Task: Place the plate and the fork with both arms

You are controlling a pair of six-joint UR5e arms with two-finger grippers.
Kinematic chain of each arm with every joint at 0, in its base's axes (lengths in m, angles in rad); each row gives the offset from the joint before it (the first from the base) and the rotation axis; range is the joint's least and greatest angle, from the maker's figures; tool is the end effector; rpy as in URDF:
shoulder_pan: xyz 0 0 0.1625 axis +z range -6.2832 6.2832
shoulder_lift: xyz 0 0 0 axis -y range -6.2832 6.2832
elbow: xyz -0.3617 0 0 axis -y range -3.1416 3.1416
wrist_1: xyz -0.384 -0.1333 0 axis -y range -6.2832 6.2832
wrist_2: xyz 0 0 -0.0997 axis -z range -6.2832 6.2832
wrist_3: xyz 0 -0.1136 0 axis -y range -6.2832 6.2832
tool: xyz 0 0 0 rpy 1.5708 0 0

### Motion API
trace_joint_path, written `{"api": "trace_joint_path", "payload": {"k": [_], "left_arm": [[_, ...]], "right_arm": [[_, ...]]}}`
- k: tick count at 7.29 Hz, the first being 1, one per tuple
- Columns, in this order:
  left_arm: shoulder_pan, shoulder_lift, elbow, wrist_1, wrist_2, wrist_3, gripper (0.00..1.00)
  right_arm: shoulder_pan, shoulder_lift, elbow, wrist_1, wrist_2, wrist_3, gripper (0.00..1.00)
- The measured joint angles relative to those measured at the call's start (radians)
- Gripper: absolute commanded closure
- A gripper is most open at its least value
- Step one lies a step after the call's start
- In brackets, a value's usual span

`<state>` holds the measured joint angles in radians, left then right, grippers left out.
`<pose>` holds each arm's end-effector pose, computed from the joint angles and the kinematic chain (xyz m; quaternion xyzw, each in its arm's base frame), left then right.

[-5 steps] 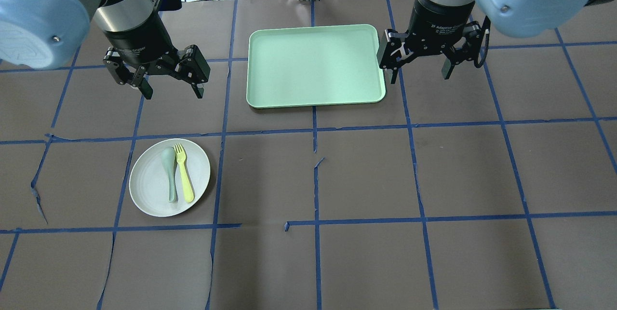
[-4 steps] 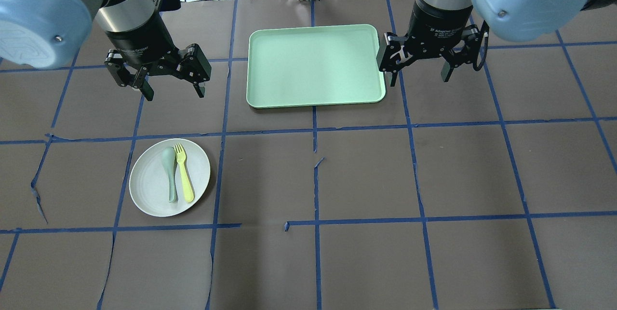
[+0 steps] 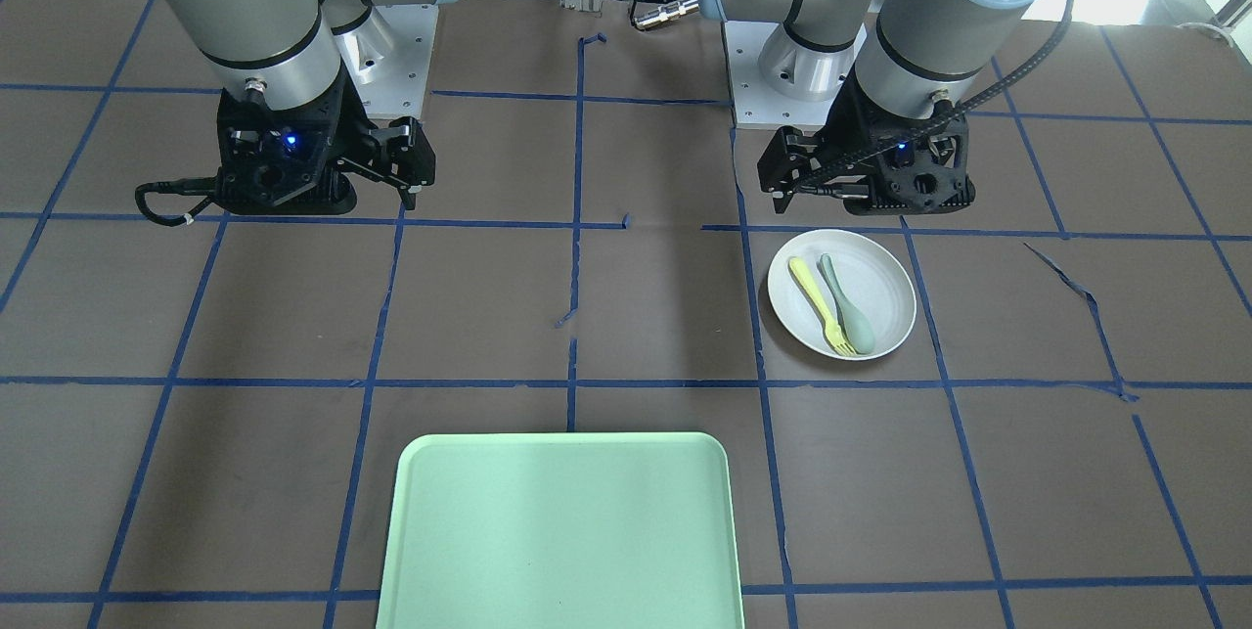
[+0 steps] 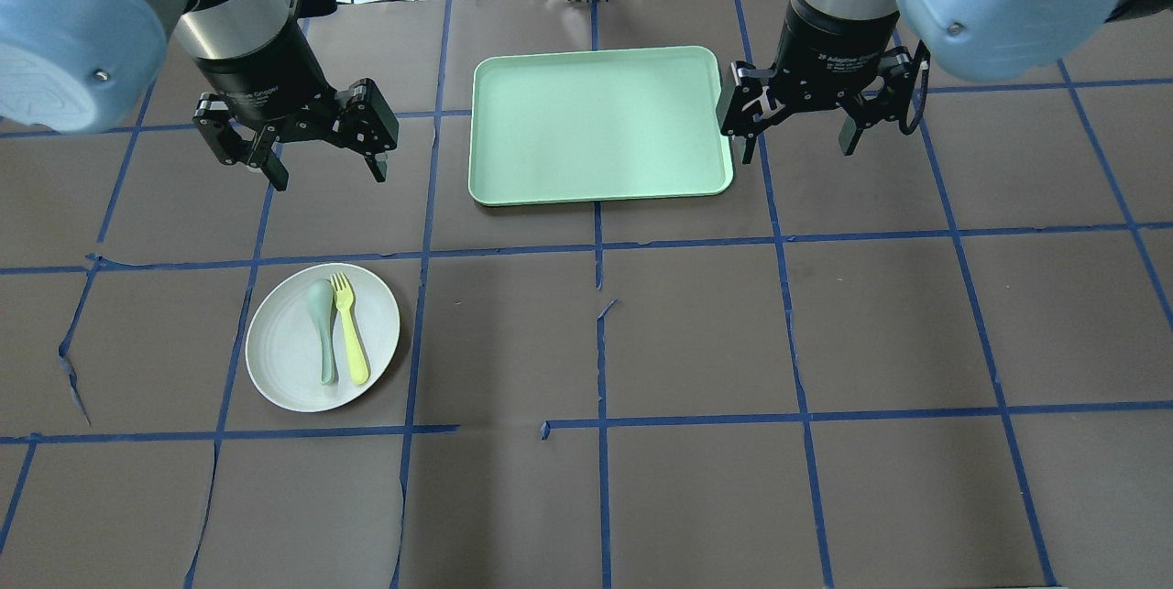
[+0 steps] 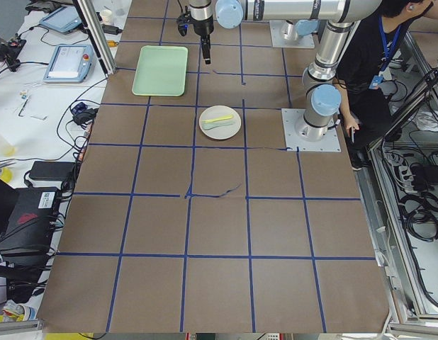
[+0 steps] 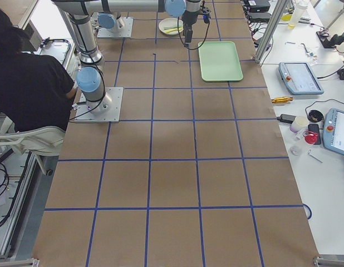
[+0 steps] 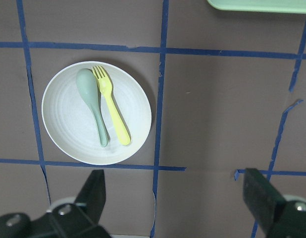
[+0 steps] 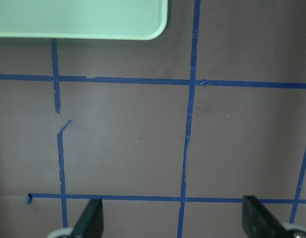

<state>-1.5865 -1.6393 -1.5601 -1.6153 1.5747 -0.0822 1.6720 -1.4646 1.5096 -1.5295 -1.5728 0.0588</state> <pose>-0.1406 -0.4935 0.3780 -0.0331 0.9981 0.0510 0.0044 0.1841 -0.4954 0.3831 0.0212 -0.9988 -0.0429 0.0044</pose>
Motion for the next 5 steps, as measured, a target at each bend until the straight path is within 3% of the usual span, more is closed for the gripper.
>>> {"api": "trace_joint_path", "payload": {"k": [5], "left_arm": [[-0.001,-0.013,-0.002,0.011,-0.014,-0.001,0.00]], "right_arm": [[0.000,0.008,0.000,0.000,-0.003,-0.001,0.00]]}}
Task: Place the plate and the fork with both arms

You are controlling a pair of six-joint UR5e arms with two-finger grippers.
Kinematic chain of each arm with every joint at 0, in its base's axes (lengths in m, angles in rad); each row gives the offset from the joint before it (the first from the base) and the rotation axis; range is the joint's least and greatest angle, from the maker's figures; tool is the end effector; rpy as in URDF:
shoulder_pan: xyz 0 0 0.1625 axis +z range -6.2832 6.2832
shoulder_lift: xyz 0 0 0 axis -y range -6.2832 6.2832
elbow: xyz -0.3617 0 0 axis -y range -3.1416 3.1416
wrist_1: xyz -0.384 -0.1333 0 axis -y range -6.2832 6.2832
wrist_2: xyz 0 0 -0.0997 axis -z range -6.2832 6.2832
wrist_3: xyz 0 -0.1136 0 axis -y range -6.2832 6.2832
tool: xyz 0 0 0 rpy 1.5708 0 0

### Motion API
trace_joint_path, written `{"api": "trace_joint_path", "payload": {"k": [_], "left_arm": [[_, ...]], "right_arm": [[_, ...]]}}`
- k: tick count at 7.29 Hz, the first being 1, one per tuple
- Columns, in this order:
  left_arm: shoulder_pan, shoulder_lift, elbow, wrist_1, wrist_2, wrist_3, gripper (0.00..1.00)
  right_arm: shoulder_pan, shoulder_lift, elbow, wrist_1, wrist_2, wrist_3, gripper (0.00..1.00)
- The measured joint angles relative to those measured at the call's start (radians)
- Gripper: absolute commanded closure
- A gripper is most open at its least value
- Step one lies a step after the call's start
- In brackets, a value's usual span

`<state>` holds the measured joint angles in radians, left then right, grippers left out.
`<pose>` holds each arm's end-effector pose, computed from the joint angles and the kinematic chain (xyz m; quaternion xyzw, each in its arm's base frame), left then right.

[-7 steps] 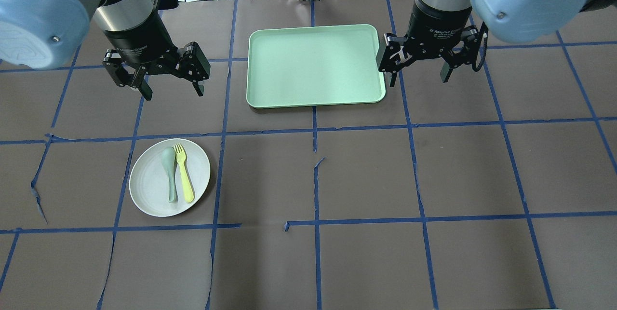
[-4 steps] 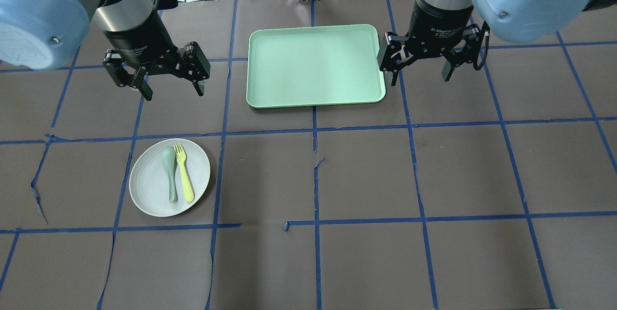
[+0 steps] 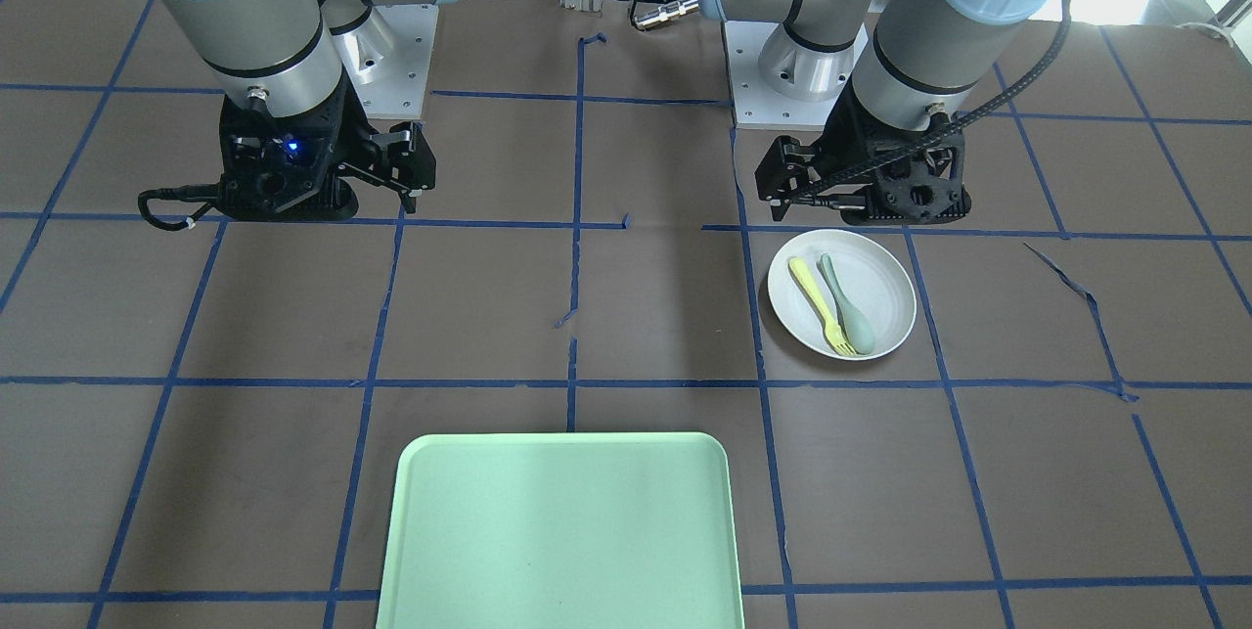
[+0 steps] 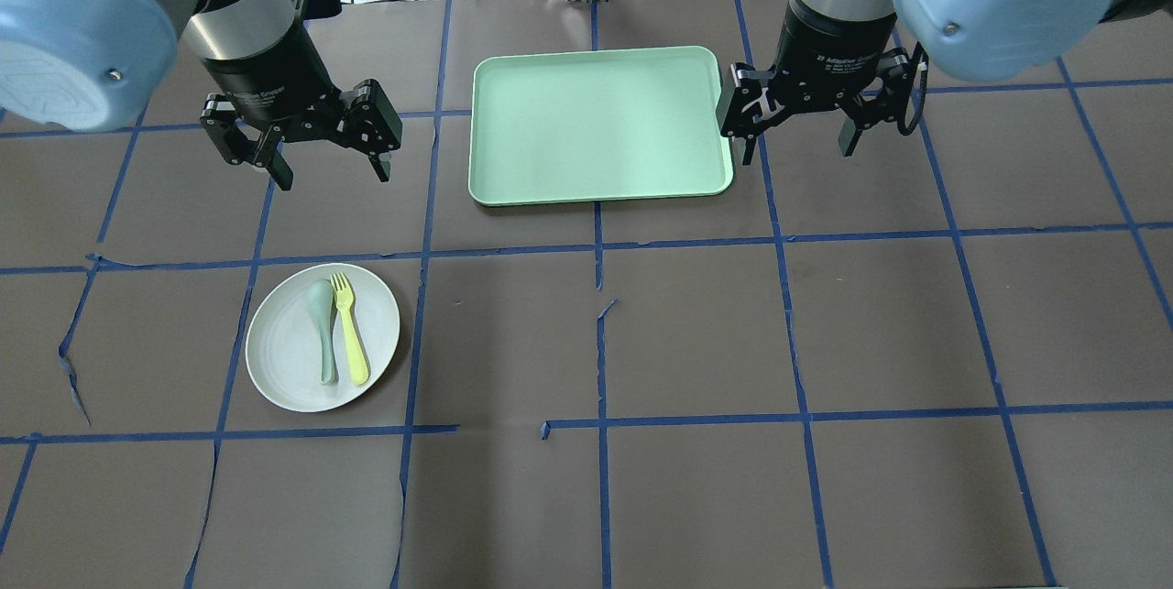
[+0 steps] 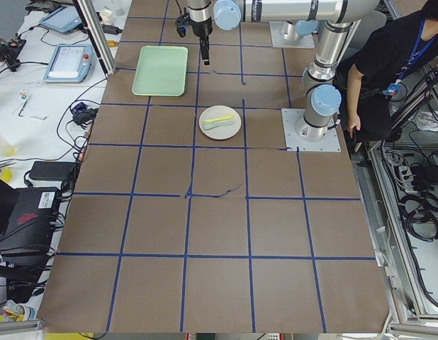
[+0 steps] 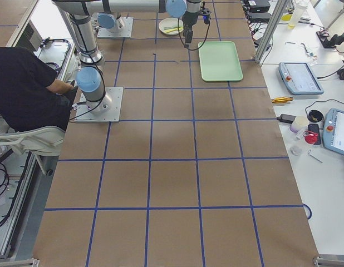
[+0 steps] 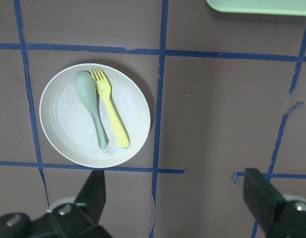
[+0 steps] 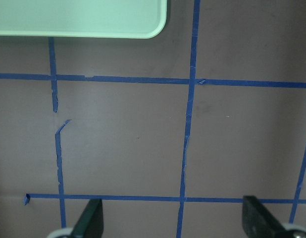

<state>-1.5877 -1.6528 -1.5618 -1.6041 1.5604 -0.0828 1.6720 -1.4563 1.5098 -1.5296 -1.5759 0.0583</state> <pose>-0.1429 -0.4973 0.3714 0.0332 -0.9980 -0.0533 0.0025 0.1839 -0.4973 0.3788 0.0215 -0.9986 -0.0470 0.0063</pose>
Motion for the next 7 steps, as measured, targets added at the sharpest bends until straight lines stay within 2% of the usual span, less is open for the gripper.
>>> {"api": "trace_joint_path", "payload": {"k": [7], "left_arm": [[0.000,-0.012,-0.011,0.001,-0.007,0.004,0.00]], "right_arm": [[0.000,-0.002,0.001,0.001,-0.002,0.000,0.00]]}}
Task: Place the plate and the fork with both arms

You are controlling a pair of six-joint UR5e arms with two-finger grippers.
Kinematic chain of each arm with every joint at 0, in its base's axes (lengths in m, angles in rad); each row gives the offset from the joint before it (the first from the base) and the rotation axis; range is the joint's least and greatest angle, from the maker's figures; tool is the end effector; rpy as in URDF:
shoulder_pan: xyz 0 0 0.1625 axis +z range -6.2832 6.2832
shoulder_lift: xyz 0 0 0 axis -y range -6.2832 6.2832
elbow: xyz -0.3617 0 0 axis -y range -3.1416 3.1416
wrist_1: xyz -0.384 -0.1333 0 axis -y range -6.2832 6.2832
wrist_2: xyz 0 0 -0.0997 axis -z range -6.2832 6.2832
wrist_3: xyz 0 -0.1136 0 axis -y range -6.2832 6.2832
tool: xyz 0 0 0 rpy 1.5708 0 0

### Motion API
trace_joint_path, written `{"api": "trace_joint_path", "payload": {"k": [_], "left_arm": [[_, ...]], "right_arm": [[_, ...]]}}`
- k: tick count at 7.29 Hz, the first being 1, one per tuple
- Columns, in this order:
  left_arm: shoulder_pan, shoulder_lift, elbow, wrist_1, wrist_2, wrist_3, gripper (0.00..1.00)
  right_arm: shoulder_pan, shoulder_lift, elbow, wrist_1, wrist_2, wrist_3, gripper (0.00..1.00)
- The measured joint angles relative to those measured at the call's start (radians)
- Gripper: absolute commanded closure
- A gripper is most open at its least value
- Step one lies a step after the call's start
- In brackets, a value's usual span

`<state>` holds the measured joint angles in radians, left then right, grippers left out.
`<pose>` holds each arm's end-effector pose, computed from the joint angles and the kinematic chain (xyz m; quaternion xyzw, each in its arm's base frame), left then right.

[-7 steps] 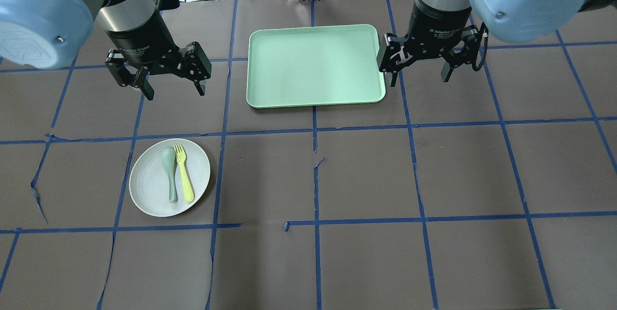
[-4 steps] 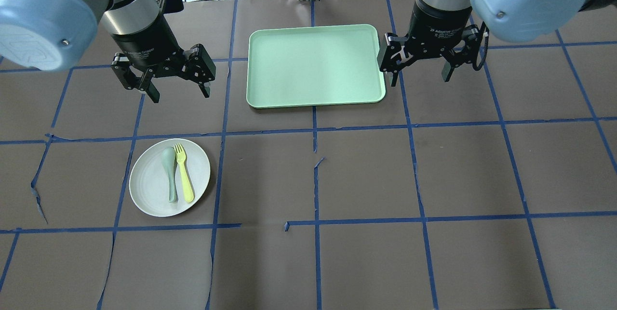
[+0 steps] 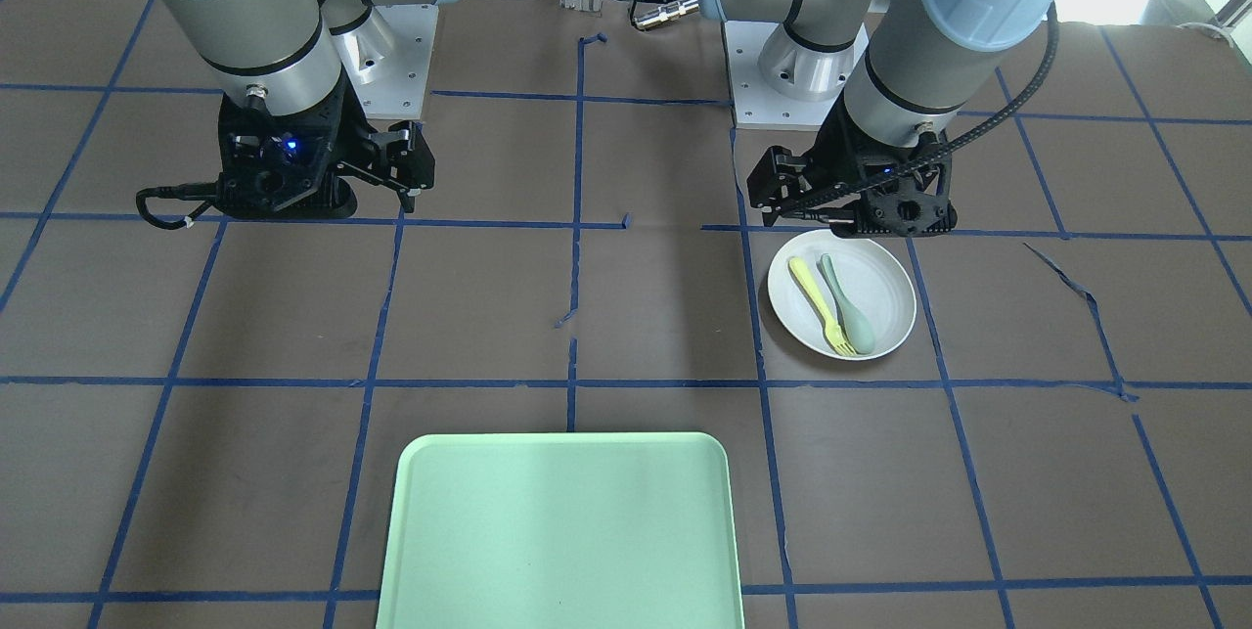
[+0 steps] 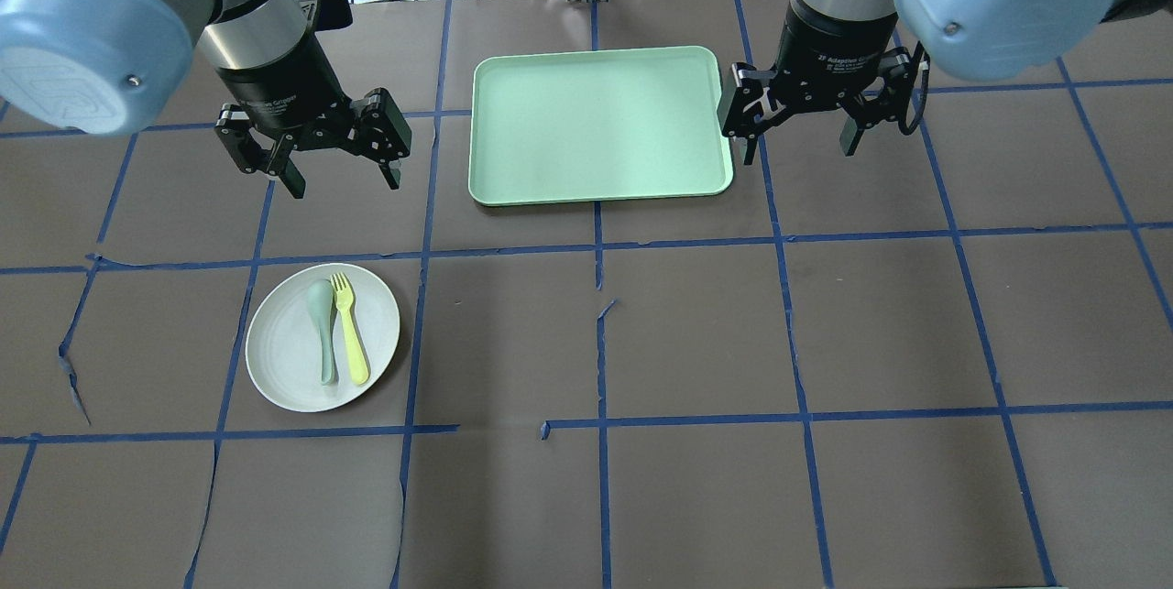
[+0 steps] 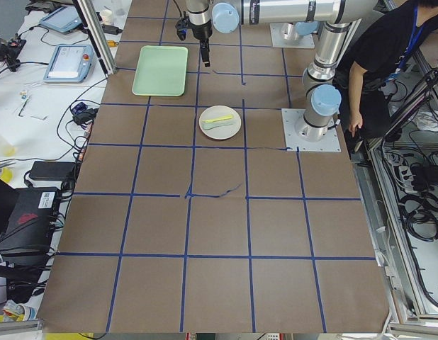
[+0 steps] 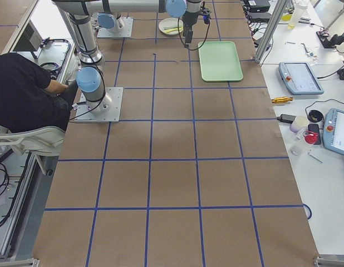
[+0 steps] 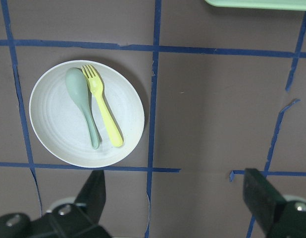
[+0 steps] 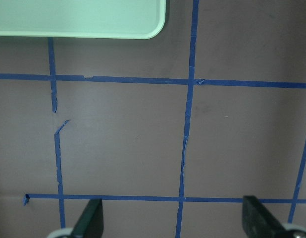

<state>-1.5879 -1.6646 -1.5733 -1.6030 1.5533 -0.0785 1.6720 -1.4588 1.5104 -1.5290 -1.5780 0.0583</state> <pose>-0.1438 -0.4980 0.3603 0.0312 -0.9974 -0.0646 0.0057 0.1836 -0.4966 0.3797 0.0216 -0.9987 -0.0462 0.0073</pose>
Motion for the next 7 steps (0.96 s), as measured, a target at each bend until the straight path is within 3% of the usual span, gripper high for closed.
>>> {"api": "trace_joint_path", "payload": {"k": [4,7], "left_arm": [[0.048,0.005,-0.016,0.004,0.002,0.053,0.00],[0.246,0.000,-0.147,0.133,-0.018,0.182,0.00]], "right_arm": [[0.000,0.004,0.001,-0.001,0.002,0.000,0.00],[0.000,0.006,0.002,-0.004,0.000,0.000,0.00]]}}
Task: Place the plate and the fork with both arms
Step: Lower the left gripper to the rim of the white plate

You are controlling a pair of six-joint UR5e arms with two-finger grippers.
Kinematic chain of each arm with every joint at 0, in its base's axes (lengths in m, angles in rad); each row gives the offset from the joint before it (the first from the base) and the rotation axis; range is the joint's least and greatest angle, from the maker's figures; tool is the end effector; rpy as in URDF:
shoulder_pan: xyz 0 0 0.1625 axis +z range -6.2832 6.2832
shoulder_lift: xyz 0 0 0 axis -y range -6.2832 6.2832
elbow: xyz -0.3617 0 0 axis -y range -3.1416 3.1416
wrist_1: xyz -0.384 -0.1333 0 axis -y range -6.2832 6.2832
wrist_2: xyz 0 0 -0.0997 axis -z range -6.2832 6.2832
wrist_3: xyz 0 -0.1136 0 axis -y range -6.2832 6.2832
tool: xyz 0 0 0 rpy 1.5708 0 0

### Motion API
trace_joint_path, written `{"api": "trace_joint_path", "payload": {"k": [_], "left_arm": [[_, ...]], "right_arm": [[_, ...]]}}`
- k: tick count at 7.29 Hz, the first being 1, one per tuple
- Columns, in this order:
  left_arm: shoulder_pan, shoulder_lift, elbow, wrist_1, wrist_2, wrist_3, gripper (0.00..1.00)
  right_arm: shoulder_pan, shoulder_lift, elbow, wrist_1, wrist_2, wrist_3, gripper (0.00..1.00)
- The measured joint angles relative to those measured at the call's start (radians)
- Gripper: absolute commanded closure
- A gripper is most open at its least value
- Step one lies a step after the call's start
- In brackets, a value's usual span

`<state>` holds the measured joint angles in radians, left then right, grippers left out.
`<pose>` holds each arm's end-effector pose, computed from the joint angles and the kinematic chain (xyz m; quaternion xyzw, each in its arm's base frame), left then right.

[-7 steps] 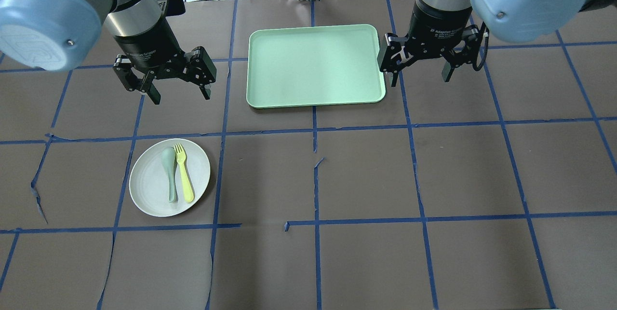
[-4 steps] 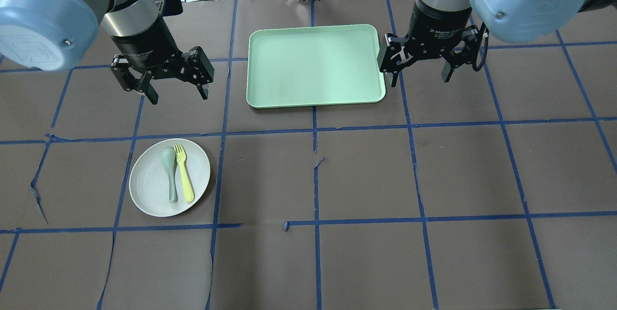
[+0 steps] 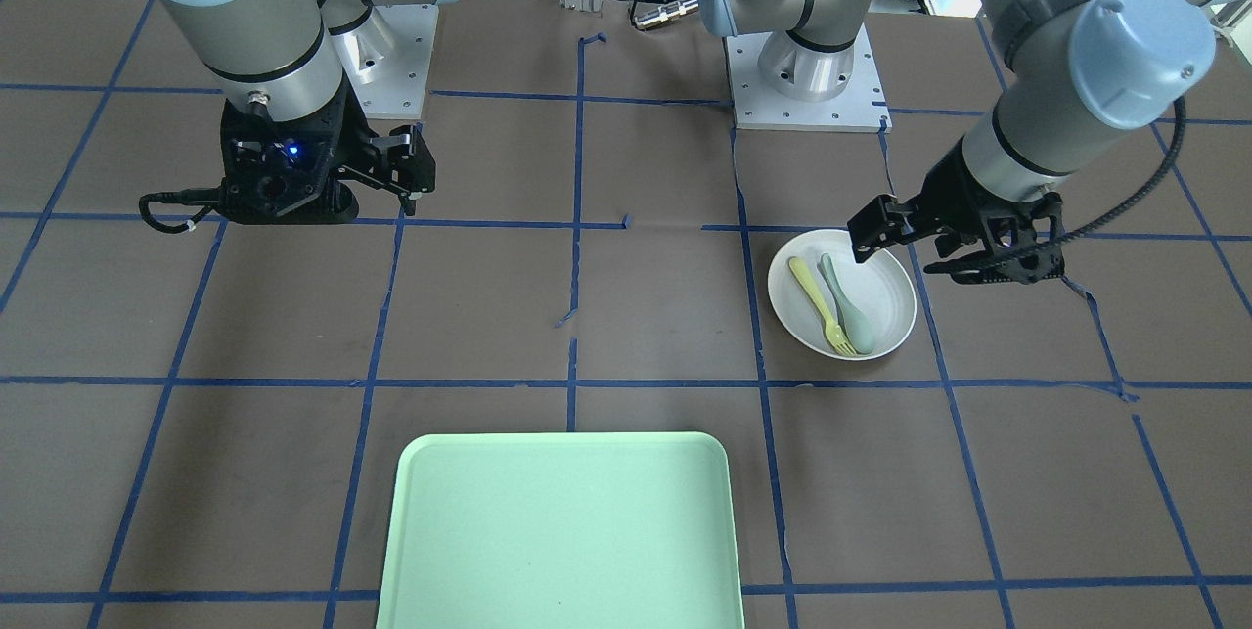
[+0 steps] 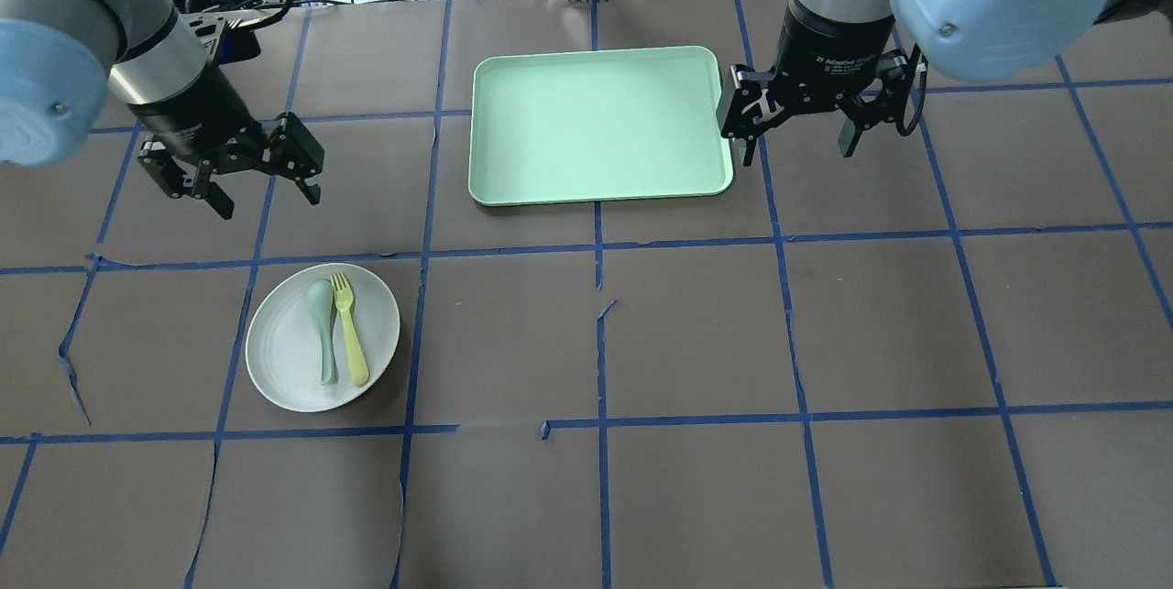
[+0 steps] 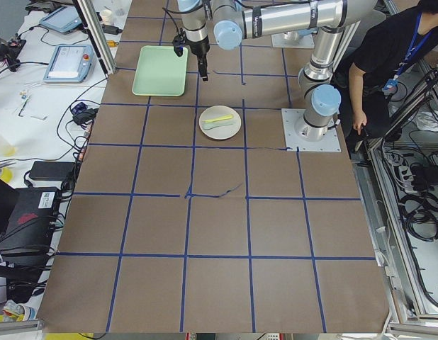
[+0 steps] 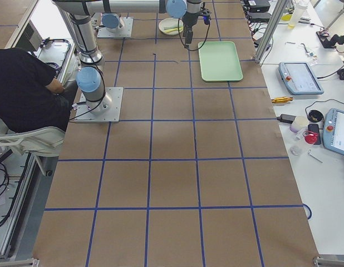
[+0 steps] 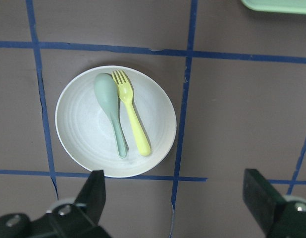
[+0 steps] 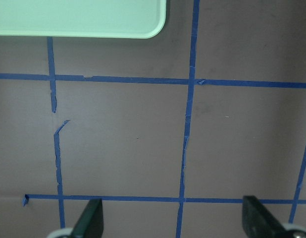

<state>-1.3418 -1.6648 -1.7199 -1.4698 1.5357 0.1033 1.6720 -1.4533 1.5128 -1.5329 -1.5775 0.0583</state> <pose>-0.0226 -0.5077 0.3037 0.0639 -0.9953 -0.0671 0.0290 0.1838 -0.4979 0.3761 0.0216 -0.9986 -0.0483 0.0072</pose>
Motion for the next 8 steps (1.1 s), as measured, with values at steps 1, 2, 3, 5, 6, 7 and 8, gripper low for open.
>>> {"api": "trace_joint_path", "payload": {"k": [1,2,3,5,6,7,8], "left_arm": [[0.078,-0.002,-0.069,0.072,-0.009,0.050,0.00],[0.156,-0.007,-0.137,0.132,-0.022,0.086,0.00],[0.215,-0.017,-0.189,0.181,-0.049,0.112,0.14],[0.289,-0.059,-0.278,0.257,-0.092,0.142,0.15],[0.301,-0.082,-0.316,0.302,-0.096,0.148,0.17],[0.305,-0.109,-0.342,0.336,-0.095,0.155,0.25],[0.307,-0.135,-0.353,0.351,-0.091,0.172,0.42]], "right_arm": [[0.000,0.001,0.001,0.000,0.000,0.000,0.00],[0.000,0.002,0.001,0.001,-0.001,0.000,0.00],[0.000,0.002,0.001,0.002,-0.002,0.000,0.00],[0.000,0.003,0.002,0.004,-0.002,0.000,0.00],[0.000,0.004,0.002,0.004,-0.002,0.000,0.00],[0.000,0.006,0.004,0.005,-0.002,0.000,0.00],[0.000,0.007,0.008,0.005,-0.002,0.000,0.00]]}}
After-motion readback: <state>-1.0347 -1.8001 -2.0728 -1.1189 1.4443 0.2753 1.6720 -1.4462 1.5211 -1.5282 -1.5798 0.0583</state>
